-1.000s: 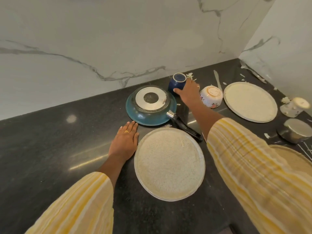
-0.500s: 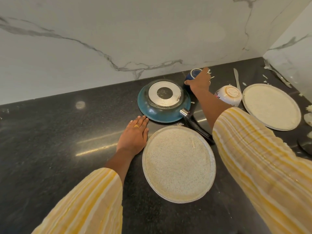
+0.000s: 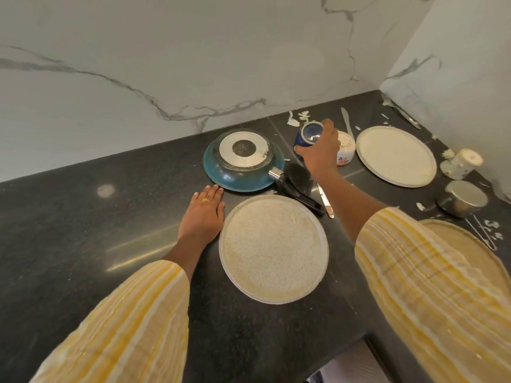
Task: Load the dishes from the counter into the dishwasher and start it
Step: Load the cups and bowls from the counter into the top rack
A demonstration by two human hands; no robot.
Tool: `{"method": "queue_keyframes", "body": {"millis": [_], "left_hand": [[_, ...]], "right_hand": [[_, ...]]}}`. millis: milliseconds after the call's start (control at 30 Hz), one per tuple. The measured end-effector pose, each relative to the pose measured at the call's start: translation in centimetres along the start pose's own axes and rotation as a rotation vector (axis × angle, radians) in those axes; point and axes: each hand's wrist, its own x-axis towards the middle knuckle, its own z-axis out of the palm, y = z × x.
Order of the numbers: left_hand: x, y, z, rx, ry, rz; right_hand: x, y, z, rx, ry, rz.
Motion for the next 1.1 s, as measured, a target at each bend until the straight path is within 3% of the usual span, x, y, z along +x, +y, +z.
{"method": "queue_keyframes", "body": {"millis": [267, 633, 967, 1100], "left_hand": [[-0.4, 0.5, -0.7, 0.102, 0.012, 0.045], [-5.1, 5.4, -1.9, 0.016, 0.272, 0.224], [-19.9, 17.7, 2.6, -0.025, 0.256, 0.57], [-26.8, 21.1, 4.4, -0.045, 0.26, 0.657]], "right_hand": [[-7.6, 4.4, -3.6, -0.042, 0.065, 0.01], [-18.5, 8.5, -11.5, -0.096, 0.154, 0.004], [-34.0, 12.1, -19.8, -0.076, 0.167, -0.084], [-41.4, 14.2, -22.9, -0.065, 0.194, -0.035]]}}
